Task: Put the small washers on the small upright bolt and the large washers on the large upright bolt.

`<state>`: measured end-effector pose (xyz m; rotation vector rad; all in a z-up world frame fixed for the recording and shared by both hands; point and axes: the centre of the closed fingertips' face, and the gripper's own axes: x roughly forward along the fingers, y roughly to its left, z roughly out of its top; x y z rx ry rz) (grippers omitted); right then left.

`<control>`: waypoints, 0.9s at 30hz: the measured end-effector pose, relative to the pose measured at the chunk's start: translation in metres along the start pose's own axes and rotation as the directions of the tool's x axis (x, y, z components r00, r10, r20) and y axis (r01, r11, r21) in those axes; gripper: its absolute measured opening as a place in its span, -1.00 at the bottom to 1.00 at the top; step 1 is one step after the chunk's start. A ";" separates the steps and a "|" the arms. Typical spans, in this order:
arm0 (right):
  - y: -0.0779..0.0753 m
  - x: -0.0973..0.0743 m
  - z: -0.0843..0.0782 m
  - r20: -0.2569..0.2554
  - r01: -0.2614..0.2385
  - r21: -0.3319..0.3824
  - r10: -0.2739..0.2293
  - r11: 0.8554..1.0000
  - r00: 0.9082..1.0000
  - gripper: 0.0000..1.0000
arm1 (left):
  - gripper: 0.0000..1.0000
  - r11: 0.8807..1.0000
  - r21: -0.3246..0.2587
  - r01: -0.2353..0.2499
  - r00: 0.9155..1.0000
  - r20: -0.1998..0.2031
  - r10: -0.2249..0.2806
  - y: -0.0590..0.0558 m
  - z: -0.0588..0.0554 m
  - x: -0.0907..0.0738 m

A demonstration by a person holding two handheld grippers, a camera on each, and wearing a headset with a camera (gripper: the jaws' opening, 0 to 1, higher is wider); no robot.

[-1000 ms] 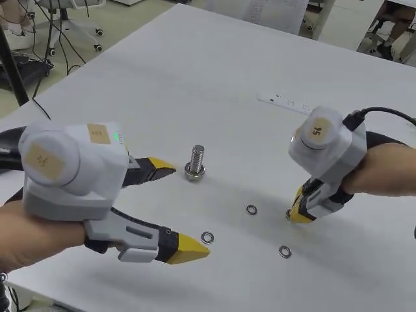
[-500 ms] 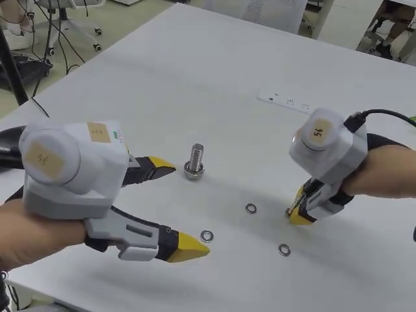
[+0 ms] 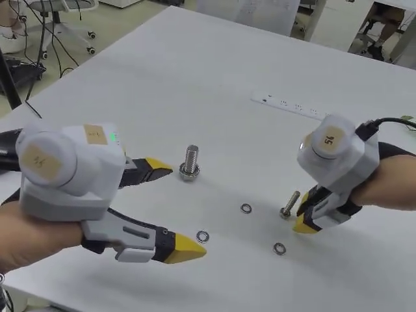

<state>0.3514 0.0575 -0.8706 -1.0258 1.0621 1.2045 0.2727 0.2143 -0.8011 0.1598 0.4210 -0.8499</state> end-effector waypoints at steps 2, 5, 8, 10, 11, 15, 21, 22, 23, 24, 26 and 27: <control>0.004 -0.001 0.001 0.003 -0.001 -0.001 0.001 1.000 1.000 -0.63 | 0.60 1.000 0.002 0.001 1.000 0.001 -0.001 0.000 0.001 0.000; 0.014 -0.003 0.004 0.018 -0.011 0.002 0.011 1.000 1.000 -0.63 | 0.60 1.000 0.005 0.002 1.000 0.001 -0.002 -0.001 0.001 0.000; 0.021 -0.003 0.006 0.025 -0.016 -0.003 0.017 1.000 1.000 -0.63 | 0.60 1.000 0.005 0.000 1.000 0.002 0.000 0.000 0.001 -0.001; 0.026 -0.002 0.008 0.027 -0.023 -0.008 0.023 1.000 0.999 -0.63 | 0.60 1.000 0.008 0.000 1.000 0.003 0.000 0.000 0.002 -0.002; 0.029 -0.001 0.009 0.029 -0.027 -0.013 0.028 1.000 0.999 -0.63 | 0.60 1.000 0.008 0.000 1.000 0.003 0.000 0.000 0.002 -0.002; 0.038 0.001 0.011 0.031 -0.045 -0.025 0.046 0.999 0.998 -0.63 | 0.59 1.000 0.013 0.000 1.000 0.001 0.000 -0.001 0.003 -0.003; 0.047 0.006 0.013 0.022 -0.058 -0.048 0.059 0.997 0.998 -0.63 | 0.59 1.000 0.019 -0.005 1.000 0.005 0.005 -0.001 0.005 -0.005; 0.048 0.007 0.013 0.022 -0.062 -0.049 0.063 0.997 0.998 -0.63 | 0.59 1.000 0.019 -0.004 1.000 0.005 0.004 -0.001 0.005 -0.006; 0.049 0.008 0.014 0.023 -0.064 -0.050 0.065 0.997 0.998 -0.63 | 0.59 1.000 0.020 -0.005 1.000 0.005 0.005 -0.001 0.006 -0.006; 0.050 0.008 0.014 0.024 -0.064 -0.051 0.066 0.997 0.998 -0.63 | 0.59 1.000 0.021 -0.006 1.000 0.004 0.006 -0.001 0.006 -0.006; 0.052 0.011 0.014 0.019 -0.069 -0.054 0.070 0.996 0.997 -0.63 | 0.59 1.000 0.021 -0.007 1.000 0.006 0.007 -0.001 0.006 -0.007; 0.053 0.011 0.014 0.018 -0.070 -0.056 0.071 0.996 0.997 -0.63 | 0.59 1.000 0.021 -0.008 1.000 0.007 0.008 -0.001 0.007 -0.007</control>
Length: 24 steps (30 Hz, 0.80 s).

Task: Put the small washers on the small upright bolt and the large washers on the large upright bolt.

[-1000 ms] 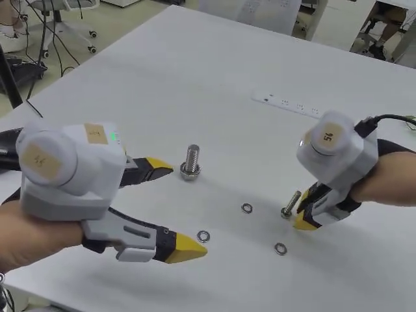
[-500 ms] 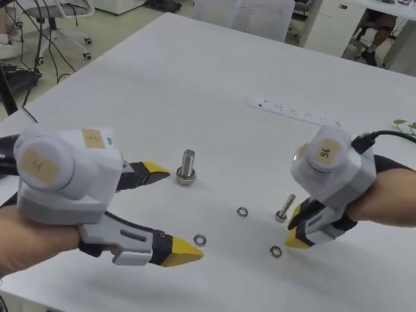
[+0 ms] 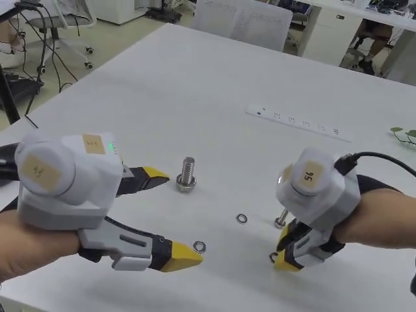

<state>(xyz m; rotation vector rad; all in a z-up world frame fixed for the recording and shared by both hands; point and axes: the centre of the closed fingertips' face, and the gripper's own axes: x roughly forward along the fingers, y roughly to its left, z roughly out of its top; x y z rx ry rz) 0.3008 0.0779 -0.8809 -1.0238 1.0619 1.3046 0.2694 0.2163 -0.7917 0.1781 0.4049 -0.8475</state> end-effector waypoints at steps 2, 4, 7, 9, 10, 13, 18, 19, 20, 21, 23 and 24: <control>-0.001 -0.001 0.001 0.004 0.005 0.000 -0.005 1.000 1.000 -0.63 | 0.59 1.000 0.001 -0.001 1.000 0.000 0.001 0.000 0.000 -0.001; -0.001 -0.001 0.001 0.005 0.005 0.006 -0.005 1.000 1.000 -0.64 | 0.59 1.000 0.002 -0.002 1.000 -0.002 0.002 0.000 0.000 -0.001; 0.000 -0.001 0.001 0.001 0.013 -0.002 -0.013 1.000 1.000 -0.63 | 0.59 1.000 0.004 -0.001 1.000 -0.001 0.001 -0.001 0.001 -0.001; 0.000 -0.001 0.001 -0.007 0.026 -0.016 -0.027 1.000 1.000 -0.63 | 0.58 1.000 0.005 -0.001 1.000 -0.002 0.001 -0.001 0.001 -0.001; 0.000 -0.001 0.001 -0.009 0.030 -0.016 -0.030 0.999 0.999 -0.63 | 0.58 1.000 0.005 -0.001 1.000 -0.001 0.001 -0.001 0.001 -0.001; 0.001 -0.001 0.000 -0.009 0.033 -0.005 -0.033 0.999 0.999 -0.66 | 0.58 1.000 0.007 -0.001 1.000 -0.001 0.001 -0.002 0.002 -0.002; 0.003 -0.001 0.001 -0.004 0.041 0.009 -0.041 0.999 0.999 -0.71 | 0.58 1.000 0.008 -0.001 1.000 0.003 0.001 -0.003 0.003 -0.002; 0.002 -0.001 0.001 -0.003 0.042 0.014 -0.042 0.999 0.999 -0.71 | 0.57 1.000 0.008 -0.001 1.000 0.003 0.001 -0.003 0.003 -0.002; 0.002 -0.001 0.001 -0.003 0.042 0.016 -0.042 0.999 0.999 -0.71 | 0.57 1.000 0.009 -0.001 1.000 0.004 0.001 -0.003 0.003 -0.002; 0.002 -0.001 0.001 -0.003 0.041 0.021 -0.041 0.999 0.999 -0.72 | 0.57 1.000 0.009 -0.001 1.000 0.004 0.001 -0.003 0.003 -0.003; 0.002 -0.001 0.001 -0.004 0.041 0.030 -0.041 0.999 0.999 -0.72 | 0.57 1.000 0.008 -0.001 1.000 0.007 0.001 -0.003 0.004 -0.003; 0.001 -0.001 0.001 -0.007 0.041 0.037 -0.041 0.998 0.999 -0.73 | 0.57 1.000 0.008 -0.002 1.000 0.007 0.002 -0.003 0.004 -0.003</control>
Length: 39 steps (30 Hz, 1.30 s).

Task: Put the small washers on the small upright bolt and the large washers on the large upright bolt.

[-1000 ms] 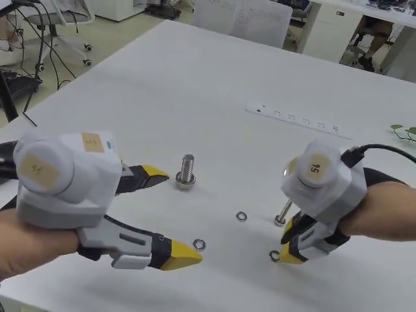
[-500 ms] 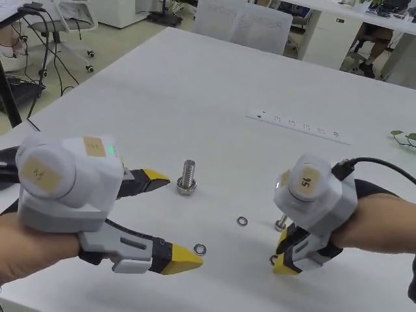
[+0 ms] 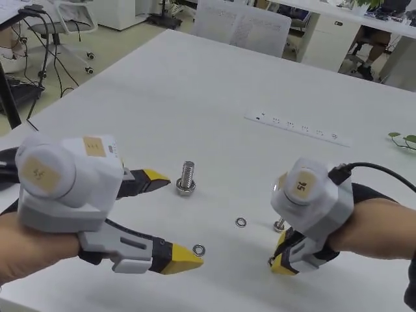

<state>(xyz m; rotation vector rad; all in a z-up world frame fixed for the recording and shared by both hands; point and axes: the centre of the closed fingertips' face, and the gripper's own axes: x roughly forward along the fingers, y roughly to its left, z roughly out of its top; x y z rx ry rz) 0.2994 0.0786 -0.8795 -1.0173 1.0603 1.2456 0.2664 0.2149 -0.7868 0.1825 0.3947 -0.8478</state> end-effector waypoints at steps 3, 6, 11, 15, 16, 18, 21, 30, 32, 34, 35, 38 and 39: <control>0.000 0.000 0.001 -0.010 0.001 0.003 -0.001 1.000 1.000 -0.74 | 0.57 1.000 0.000 0.001 1.000 0.001 -0.001 0.000 0.000 0.000; 0.000 0.000 0.001 -0.015 0.000 -0.001 0.000 1.000 1.000 -0.74 | 0.57 1.000 0.001 0.003 1.000 0.002 -0.003 0.000 0.000 0.000; -0.001 -0.001 0.000 0.027 -0.023 0.040 0.022 0.999 0.999 -0.74 | 0.57 1.000 0.000 -0.001 1.000 0.008 0.001 0.001 0.001 -0.001; -0.002 -0.002 -0.002 0.017 -0.004 0.033 0.003 0.999 1.000 -0.74 | 0.57 1.000 0.000 0.003 1.000 0.008 -0.003 0.000 0.001 0.000; -0.001 -0.002 -0.002 0.018 -0.009 0.037 0.008 0.999 1.000 -0.74 | 0.57 1.000 0.001 0.004 1.000 0.008 -0.004 -0.001 0.001 0.000; -0.001 -0.004 -0.002 0.018 -0.006 0.034 0.005 0.999 1.000 -0.74 | 0.57 1.000 0.001 0.005 1.000 0.008 -0.005 -0.001 0.001 0.000; -0.004 -0.012 -0.001 0.026 0.003 0.036 -0.004 0.999 1.000 -0.74 | 0.57 1.000 -0.001 0.007 1.000 0.008 -0.007 -0.001 0.001 0.001; -0.013 -0.035 0.004 0.059 0.019 0.058 -0.022 0.998 0.998 -0.74 | 0.57 1.000 -0.006 0.011 1.000 0.006 -0.010 0.000 -0.001 0.003; -0.016 -0.042 0.006 0.071 0.032 0.059 -0.036 0.998 0.997 -0.74 | 0.57 1.000 -0.006 0.012 1.000 0.005 -0.012 0.000 -0.001 0.003; -0.018 -0.048 0.007 0.077 0.041 0.059 -0.045 0.997 0.996 -0.74 | 0.57 1.000 -0.005 0.014 1.000 0.004 -0.014 -0.001 -0.001 0.004; -0.020 -0.052 0.008 0.082 0.050 0.057 -0.055 0.997 0.995 -0.74 | 0.57 1.000 -0.005 0.016 1.000 0.003 -0.016 -0.001 -0.002 0.004; -0.022 -0.060 0.010 0.087 0.066 0.055 -0.070 0.996 0.994 -0.74 | 0.56 1.000 -0.007 0.018 1.000 0.001 -0.018 -0.001 -0.002 0.005; -0.024 -0.061 0.010 0.091 0.070 0.054 -0.075 0.996 0.993 -0.74 | 0.56 1.000 -0.007 0.019 1.000 0.002 -0.019 -0.002 -0.002 0.005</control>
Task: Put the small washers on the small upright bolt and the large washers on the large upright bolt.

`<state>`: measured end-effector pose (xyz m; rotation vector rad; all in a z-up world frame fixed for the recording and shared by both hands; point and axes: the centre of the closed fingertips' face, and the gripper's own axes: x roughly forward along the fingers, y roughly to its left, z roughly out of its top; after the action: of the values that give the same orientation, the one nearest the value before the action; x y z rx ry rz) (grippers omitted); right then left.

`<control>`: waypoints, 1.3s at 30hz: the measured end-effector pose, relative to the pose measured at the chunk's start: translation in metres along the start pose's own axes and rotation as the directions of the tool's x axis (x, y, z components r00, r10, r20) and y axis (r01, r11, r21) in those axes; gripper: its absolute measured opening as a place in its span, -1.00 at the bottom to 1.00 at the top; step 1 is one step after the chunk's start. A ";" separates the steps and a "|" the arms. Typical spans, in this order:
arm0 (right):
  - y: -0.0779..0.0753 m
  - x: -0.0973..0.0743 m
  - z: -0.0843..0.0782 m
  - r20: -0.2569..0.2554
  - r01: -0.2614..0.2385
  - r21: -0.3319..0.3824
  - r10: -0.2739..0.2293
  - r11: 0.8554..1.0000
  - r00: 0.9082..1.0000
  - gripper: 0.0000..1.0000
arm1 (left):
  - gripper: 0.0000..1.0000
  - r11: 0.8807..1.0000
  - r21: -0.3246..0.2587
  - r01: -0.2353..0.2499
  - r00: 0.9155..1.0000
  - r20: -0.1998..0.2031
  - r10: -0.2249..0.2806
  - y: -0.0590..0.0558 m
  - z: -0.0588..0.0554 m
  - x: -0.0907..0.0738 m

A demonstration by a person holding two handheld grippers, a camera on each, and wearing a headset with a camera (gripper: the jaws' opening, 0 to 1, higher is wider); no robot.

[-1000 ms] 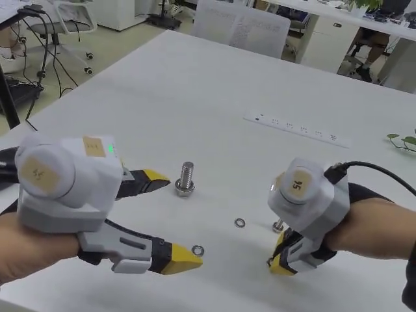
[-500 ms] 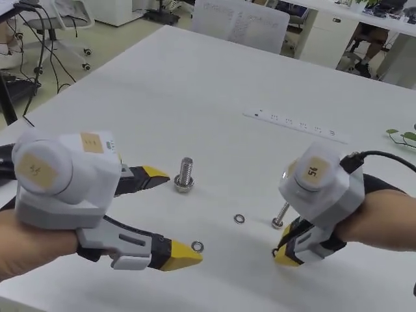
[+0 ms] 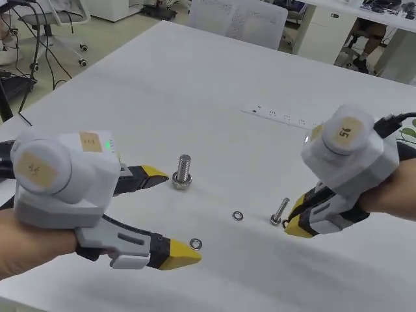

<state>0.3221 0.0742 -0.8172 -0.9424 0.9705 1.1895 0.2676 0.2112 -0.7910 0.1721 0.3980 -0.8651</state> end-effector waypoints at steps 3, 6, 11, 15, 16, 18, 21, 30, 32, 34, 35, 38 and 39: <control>-0.006 -0.007 0.003 0.007 0.019 -0.005 -0.019 1.000 1.000 -0.74 | 0.56 1.000 -0.001 0.002 1.000 -0.001 -0.002 0.000 -0.001 0.000; -0.011 -0.012 0.006 0.013 0.032 -0.005 -0.031 0.999 0.999 -0.74 | 0.56 1.000 -0.002 0.000 1.000 0.001 0.000 0.000 -0.001 0.000; -0.022 -0.017 0.011 0.019 0.052 -0.010 -0.052 0.999 0.998 -0.74 | 0.56 1.000 -0.004 0.002 1.000 -0.002 -0.002 0.000 -0.002 0.001; -0.028 -0.016 0.013 0.019 0.060 -0.016 -0.060 0.998 0.998 -0.74 | 0.56 1.000 -0.006 0.001 1.000 -0.002 -0.001 0.001 -0.002 0.002; -0.030 -0.015 0.014 0.015 0.064 -0.019 -0.064 0.998 0.998 -0.74 | 0.56 1.000 -0.009 0.001 1.000 -0.002 -0.001 0.001 -0.002 0.002; -0.032 -0.013 0.015 0.013 0.067 -0.026 -0.066 0.997 0.998 -0.74 | 0.56 1.000 -0.011 0.000 1.000 -0.001 0.000 0.001 -0.002 0.002; -0.035 -0.009 0.015 0.010 0.063 -0.027 -0.063 0.998 0.998 -0.74 | 0.56 1.000 -0.012 -0.001 1.000 -0.004 0.001 0.002 -0.003 0.002; -0.044 0.000 0.009 -0.013 0.057 -0.036 -0.057 0.998 0.998 -0.74 | 0.55 1.000 -0.017 -0.001 1.000 -0.011 0.001 0.002 -0.005 0.002; -0.044 0.001 0.008 -0.018 0.053 -0.036 -0.054 0.998 0.998 -0.74 | 0.55 1.000 -0.017 -0.001 1.000 -0.013 0.001 0.002 -0.006 0.002; -0.043 0.002 0.007 -0.021 0.048 -0.038 -0.049 0.998 0.999 -0.74 | 0.55 1.000 -0.018 -0.001 1.000 -0.013 0.000 0.002 -0.006 0.002; -0.044 0.003 0.007 -0.022 0.047 -0.038 -0.047 0.998 0.999 -0.74 | 0.55 1.000 -0.018 -0.001 1.000 -0.013 0.001 0.002 -0.006 0.002; -0.044 0.004 0.008 -0.022 0.045 -0.042 -0.045 0.998 0.999 -0.74 | 0.55 1.000 -0.019 -0.003 1.000 -0.015 0.003 0.003 -0.007 0.002; -0.044 0.004 0.008 -0.022 0.042 -0.040 -0.043 0.998 0.999 -0.74 | 0.55 1.000 -0.019 -0.003 1.000 -0.014 0.003 0.003 -0.007 0.002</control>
<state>0.3671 0.0775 -0.8157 -1.0055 0.9433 1.1681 0.2691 0.2137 -0.7978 0.1615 0.4192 -0.8573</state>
